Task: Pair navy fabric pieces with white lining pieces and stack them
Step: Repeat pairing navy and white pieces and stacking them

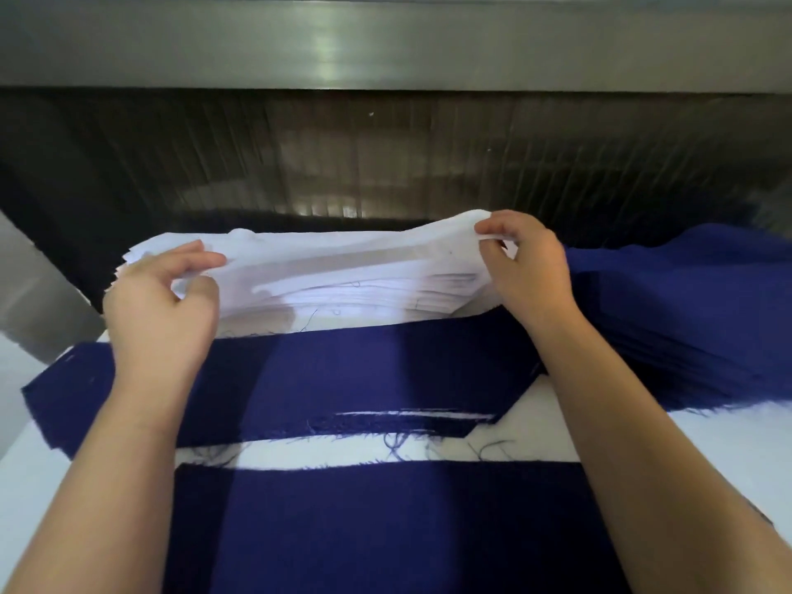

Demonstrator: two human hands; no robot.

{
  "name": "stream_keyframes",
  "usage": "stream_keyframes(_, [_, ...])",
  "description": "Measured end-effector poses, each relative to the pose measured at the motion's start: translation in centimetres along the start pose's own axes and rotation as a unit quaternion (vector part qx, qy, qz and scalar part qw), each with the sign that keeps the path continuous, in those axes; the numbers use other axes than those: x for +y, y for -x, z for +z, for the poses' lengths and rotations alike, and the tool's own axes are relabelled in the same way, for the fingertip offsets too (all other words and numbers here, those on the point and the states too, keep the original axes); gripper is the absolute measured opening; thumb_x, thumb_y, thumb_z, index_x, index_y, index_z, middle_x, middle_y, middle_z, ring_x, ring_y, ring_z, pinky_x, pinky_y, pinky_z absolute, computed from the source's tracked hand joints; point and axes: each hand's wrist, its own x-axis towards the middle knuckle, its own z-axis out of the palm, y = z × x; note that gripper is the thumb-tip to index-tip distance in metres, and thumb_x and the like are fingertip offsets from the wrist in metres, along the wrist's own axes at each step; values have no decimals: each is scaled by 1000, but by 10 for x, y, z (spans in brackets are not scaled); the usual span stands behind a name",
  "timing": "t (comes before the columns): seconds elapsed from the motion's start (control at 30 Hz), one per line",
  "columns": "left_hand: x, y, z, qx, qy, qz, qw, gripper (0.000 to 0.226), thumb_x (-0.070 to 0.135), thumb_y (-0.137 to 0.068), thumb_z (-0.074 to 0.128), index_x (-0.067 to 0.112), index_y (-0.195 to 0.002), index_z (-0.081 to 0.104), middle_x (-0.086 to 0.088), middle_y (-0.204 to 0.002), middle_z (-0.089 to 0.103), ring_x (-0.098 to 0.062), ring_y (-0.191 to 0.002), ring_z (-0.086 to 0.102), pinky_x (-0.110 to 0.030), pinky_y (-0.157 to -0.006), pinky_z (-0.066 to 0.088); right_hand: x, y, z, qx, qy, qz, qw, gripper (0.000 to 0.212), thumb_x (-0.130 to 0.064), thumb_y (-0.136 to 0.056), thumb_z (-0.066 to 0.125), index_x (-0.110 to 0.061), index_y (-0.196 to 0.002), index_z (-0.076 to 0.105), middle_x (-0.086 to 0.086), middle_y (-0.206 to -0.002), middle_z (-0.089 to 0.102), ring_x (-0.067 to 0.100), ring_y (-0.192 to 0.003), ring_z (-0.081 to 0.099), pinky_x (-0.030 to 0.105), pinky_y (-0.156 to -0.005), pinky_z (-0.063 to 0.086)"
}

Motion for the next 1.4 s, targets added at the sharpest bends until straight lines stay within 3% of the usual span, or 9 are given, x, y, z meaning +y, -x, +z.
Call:
stream_keyframes(0.17, [18,21,-14,-15,-60,45,997,30,1,-85,53,15,-103,73,1,-125,63,-23,-116,53,-40,-99,43,-2,14,-30,-22,53,-32,998,24,-9,-93,52,-11,-113,65,0,-130,54,4,-114,45,-8,-81,24])
stream_keyframes(0.33, [28,43,-33,-52,-98,89,990,26,-3,-85,56,10,-101,73,-3,-121,66,-25,-123,49,-39,-102,40,-3,43,-52,-46,78,-49,995,25,-12,-94,51,-10,-114,66,3,-132,54,16,-120,49,20,-95,34])
stream_keyframes(0.5, [23,78,-50,-102,-113,140,978,23,-10,-81,63,4,-95,74,-9,-106,71,-35,-110,58,-38,-98,40,9,86,-75,-47,79,-61,994,22,-9,-92,55,-8,-109,69,4,-135,52,16,-121,47,13,-96,28])
stream_keyframes(0.7, [16,125,-65,-138,-106,163,971,26,-14,-75,69,8,-86,76,8,-95,67,-23,-90,59,-26,-81,41,21,134,-97,-33,57,-76,995,19,-3,-89,59,-7,-103,71,1,-135,51,18,-117,53,27,-96,41])
stream_keyframes(0.8, [11,141,-73,-162,-103,160,968,27,-14,-75,69,10,-86,76,10,-95,66,-22,-87,60,-34,-78,42,26,154,-106,-45,77,-83,993,17,-2,-87,61,-8,-99,72,3,-133,52,26,-115,55,37,-93,47])
stream_keyframes(1.0, [8,158,-80,-191,-32,147,970,22,26,-78,50,21,-82,72,26,-92,63,1,-91,56,-1,-82,35,34,177,-126,-53,79,-140,986,16,6,-75,71,-8,-82,75,2,-126,55,8,-95,59,4,-82,38])
stream_keyframes(1.1, [6,161,-79,-206,-4,131,970,27,15,-77,46,20,-84,72,19,-94,66,7,-96,55,-2,-83,36,40,186,-132,-64,50,-130,988,18,5,-75,64,-8,-81,74,0,-126,54,4,-89,57,7,-73,41])
stream_keyframes(1.23, [0,162,-79,-192,24,97,976,33,14,-79,39,23,-84,71,16,-98,69,9,-97,55,-3,-84,37,50,195,-136,-25,-15,-78,997,33,-3,-67,41,-8,-79,71,-4,-117,59,15,-59,52,11,-51,35])
stream_keyframes(1.4, [-12,159,-76,-146,14,31,989,35,8,-92,56,40,-83,65,21,-96,67,5,-84,56,-3,-70,38,57,193,-133,31,-43,19,998,26,5,-86,50,-13,-80,68,-10,-104,59,-5,-92,54,2,-80,37])
